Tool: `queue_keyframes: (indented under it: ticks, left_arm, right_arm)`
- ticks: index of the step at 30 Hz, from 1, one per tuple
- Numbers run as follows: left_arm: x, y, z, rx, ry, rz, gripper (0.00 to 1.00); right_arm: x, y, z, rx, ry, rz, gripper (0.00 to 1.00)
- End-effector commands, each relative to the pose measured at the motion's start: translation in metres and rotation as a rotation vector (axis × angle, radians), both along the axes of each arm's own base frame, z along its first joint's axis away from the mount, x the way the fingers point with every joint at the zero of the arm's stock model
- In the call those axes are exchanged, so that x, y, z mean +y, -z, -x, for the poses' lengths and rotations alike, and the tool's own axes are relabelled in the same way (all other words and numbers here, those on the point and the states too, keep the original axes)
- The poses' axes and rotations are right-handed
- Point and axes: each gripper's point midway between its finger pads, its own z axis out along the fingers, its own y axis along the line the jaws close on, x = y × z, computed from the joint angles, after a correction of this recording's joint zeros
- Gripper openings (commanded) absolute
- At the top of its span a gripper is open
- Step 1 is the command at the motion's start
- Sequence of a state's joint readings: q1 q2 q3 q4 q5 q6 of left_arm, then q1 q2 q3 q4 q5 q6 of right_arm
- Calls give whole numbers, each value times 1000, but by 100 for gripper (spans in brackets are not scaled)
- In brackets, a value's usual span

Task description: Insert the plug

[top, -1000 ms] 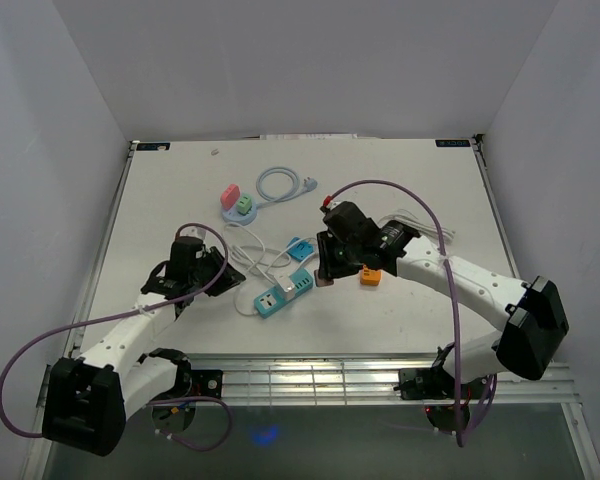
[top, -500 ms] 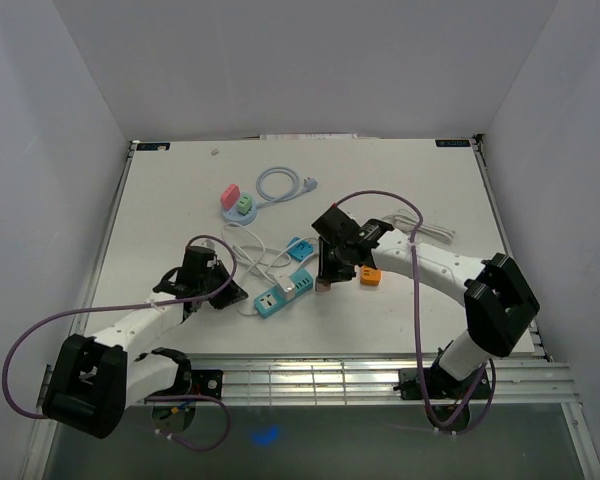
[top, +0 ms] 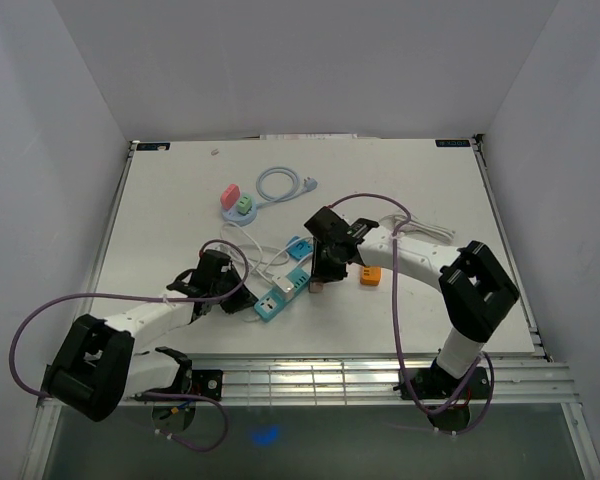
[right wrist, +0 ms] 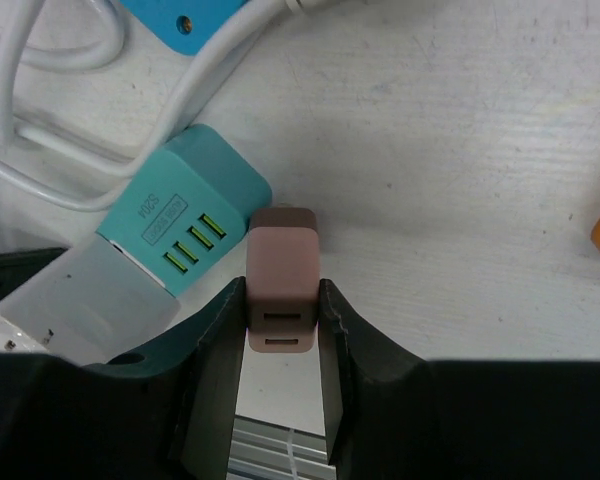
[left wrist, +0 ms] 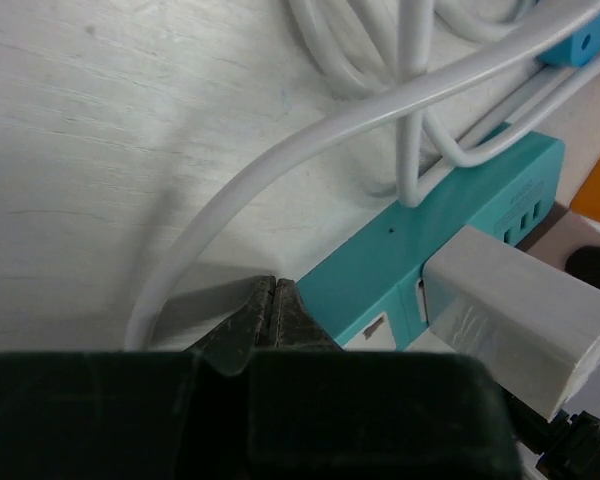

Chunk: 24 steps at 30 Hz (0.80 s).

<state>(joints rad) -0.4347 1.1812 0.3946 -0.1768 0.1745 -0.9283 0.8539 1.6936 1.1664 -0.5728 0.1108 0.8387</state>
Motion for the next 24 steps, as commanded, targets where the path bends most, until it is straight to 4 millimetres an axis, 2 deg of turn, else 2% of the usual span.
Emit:
queue_keyframes:
  ticks: [1,2,7,14,19,24]
  left_arm:
    - [-10,7,7,12,-15,16,0]
    - [-15,8,11,17,-2,21,0]
    - [-33,9,15,22,-19,56,0]
    - [-66,6,20,45,-40,59,0]
    - [-65,6,11,43,-82,24,0]
    - [-63,-8,-1,-7,-92,-4,0]
  right_arm:
    - [26,-13,-28,-57,-1,-76,8]
    - [33,-20,-35,-75,-10,-101,8]
    - [42,-22,-55,-86,-48,-154,8]
    - [51,-26,-64,-89,-111,-205,8]
    - [22,-49,-80,-148,-116,-168,8]
    - [-9,-73,-82,-187,-172,-27,8]
